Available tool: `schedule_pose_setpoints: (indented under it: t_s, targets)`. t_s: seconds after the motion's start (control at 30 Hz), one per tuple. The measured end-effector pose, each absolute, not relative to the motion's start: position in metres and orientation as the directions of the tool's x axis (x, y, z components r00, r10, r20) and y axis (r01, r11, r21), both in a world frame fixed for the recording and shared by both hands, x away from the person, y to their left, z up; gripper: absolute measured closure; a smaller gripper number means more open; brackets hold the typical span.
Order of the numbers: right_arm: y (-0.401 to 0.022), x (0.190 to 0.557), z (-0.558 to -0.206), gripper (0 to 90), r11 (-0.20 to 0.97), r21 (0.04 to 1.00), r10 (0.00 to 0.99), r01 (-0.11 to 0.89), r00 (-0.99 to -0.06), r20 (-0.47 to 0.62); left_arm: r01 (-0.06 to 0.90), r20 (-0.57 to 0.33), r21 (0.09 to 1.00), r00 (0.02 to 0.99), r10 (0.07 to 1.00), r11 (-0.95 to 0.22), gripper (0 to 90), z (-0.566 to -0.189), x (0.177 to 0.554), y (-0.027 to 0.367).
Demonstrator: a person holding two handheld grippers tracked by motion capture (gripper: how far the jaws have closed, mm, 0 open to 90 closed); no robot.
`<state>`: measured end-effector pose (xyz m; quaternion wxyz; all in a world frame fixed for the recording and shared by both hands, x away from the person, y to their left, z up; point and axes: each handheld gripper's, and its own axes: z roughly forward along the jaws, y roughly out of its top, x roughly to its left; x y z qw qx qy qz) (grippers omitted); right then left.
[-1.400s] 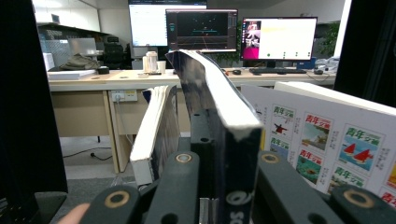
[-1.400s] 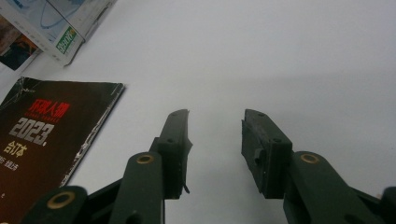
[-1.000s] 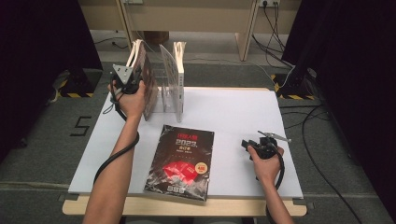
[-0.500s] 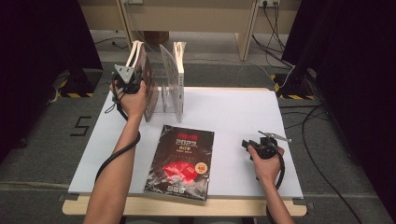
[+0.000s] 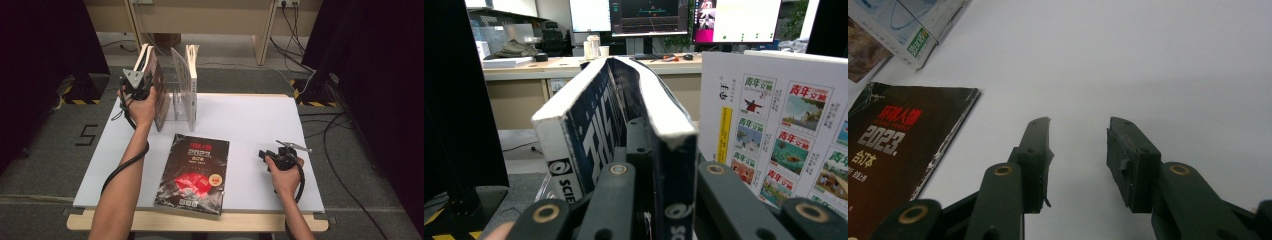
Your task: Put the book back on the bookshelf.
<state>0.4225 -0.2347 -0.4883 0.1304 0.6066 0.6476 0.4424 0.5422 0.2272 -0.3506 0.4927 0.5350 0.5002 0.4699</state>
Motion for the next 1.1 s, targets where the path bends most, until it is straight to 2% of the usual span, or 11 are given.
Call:
schedule_pose_setpoints:
  t_s: [0.8,1.1]
  targets:
    - [-0.233,0.423,-0.49,60.9,-0.124,0.721,0.901,0.682,-0.227,0.37,0.058,-0.046,0.997,0.098,0.994,0.041,74.8,-0.34,0.521,0.229]
    - [-0.234,0.423,-0.49,60.7,-0.123,0.718,0.9,0.685,-0.228,0.372,0.084,-0.097,0.993,0.117,0.988,0.088,66.1,-0.344,0.517,0.229]
